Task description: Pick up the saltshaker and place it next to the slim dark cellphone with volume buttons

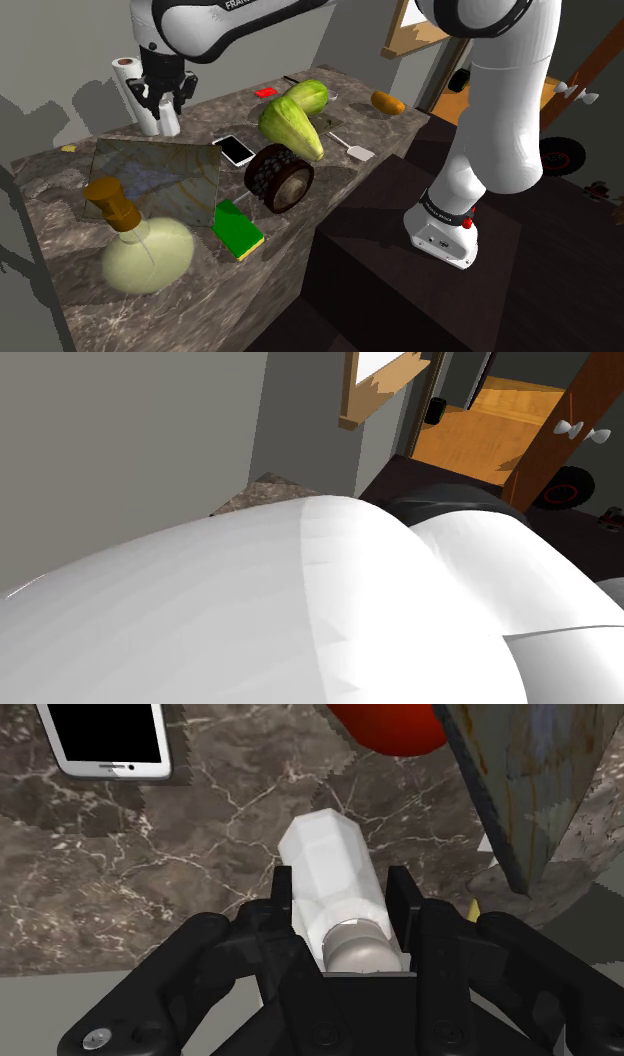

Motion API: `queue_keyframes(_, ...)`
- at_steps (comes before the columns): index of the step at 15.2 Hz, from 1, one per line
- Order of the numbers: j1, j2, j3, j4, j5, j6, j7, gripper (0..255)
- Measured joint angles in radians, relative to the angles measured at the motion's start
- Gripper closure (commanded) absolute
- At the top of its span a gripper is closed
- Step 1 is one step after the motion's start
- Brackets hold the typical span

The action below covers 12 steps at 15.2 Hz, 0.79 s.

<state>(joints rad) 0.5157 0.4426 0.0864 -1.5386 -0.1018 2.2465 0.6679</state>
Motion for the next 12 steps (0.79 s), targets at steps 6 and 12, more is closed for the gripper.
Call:
queue_keyframes(6, 0.0, 0.018, -0.003, -0.05, -0.005, 0.068, 0.006, 255)
queue_keyframes(12, 0.002, 0.055, -0.007, -0.081, -0.013, 0.136, 0.014, 255)
